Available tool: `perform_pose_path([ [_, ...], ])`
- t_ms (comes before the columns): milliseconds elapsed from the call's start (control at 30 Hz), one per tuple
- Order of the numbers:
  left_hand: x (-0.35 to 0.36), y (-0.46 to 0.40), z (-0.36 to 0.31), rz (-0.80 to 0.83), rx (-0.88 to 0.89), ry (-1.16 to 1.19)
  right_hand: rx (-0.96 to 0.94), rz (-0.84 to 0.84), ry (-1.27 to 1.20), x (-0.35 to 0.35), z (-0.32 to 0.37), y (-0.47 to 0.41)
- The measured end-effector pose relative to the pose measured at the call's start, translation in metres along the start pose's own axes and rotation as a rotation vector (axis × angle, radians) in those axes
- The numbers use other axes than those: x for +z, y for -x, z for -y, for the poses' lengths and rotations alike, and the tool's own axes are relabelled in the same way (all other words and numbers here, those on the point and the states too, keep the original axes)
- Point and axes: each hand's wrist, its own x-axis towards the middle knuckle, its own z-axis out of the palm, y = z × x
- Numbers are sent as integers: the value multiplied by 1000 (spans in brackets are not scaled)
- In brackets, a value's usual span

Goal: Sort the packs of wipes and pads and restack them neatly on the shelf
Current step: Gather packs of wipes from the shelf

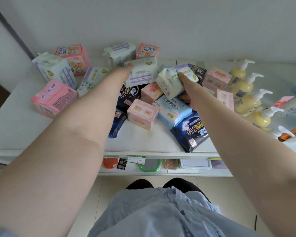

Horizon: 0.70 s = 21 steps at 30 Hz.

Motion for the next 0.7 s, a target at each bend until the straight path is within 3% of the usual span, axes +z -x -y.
perform_pose_path([
  [300,1,3,-3,20,9,155,-53,-35,-39,0,4,8],
  [700,11,-3,-1,217,-227,239,-125,-52,-83,-1,-11,0],
])
